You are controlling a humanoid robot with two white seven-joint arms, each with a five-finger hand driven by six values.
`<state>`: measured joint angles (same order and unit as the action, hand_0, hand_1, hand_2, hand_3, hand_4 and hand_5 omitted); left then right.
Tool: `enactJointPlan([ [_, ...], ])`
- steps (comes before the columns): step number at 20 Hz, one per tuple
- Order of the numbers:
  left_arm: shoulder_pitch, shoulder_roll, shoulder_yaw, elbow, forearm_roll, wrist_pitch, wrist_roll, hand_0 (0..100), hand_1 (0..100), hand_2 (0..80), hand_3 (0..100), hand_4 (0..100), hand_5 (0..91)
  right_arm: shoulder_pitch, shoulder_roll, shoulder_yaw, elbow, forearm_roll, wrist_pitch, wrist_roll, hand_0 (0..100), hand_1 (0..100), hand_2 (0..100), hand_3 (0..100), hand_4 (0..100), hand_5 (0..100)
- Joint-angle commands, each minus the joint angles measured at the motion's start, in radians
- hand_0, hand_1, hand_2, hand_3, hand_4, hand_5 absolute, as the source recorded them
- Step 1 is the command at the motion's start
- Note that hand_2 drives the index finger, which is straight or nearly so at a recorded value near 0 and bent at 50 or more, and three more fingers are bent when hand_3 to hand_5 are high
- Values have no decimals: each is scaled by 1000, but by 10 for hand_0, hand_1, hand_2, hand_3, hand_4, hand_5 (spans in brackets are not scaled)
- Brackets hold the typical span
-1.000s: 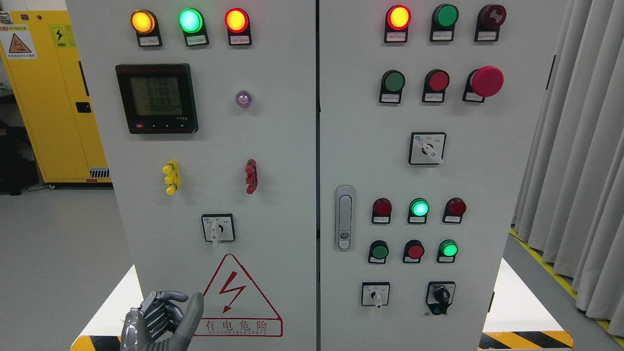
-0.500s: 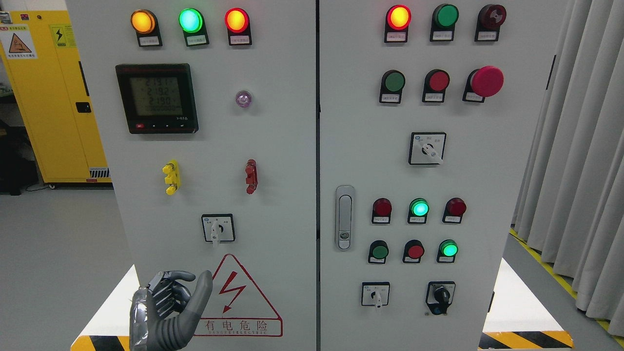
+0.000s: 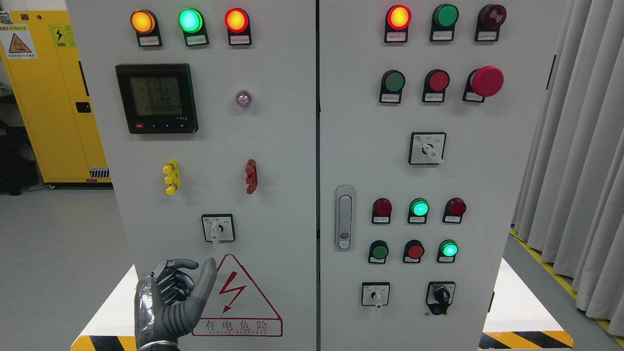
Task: Turn on light switch 1
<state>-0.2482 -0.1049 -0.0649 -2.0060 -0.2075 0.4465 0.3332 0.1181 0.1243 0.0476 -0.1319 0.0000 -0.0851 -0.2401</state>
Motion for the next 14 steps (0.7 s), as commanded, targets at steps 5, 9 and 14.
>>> enactJointPlan([
  [5, -34, -24, -7, 10, -44, 24, 3, 139, 636, 551, 899, 903, 879, 0, 0, 0, 0, -29, 1, -1, 0, 500, 40, 0, 0, 0],
  [9, -46, -27, -9, 15, -47, 55, 12, 142, 637, 550, 899, 903, 880, 0, 0, 0, 0, -29, 1, -1, 0, 500, 40, 0, 0, 0],
  [14, -57, -29, -15, 26, -47, 57, 26, 144, 639, 542, 899, 903, 881, 0, 0, 0, 0, -29, 1, -1, 0, 500, 40, 0, 0, 0],
])
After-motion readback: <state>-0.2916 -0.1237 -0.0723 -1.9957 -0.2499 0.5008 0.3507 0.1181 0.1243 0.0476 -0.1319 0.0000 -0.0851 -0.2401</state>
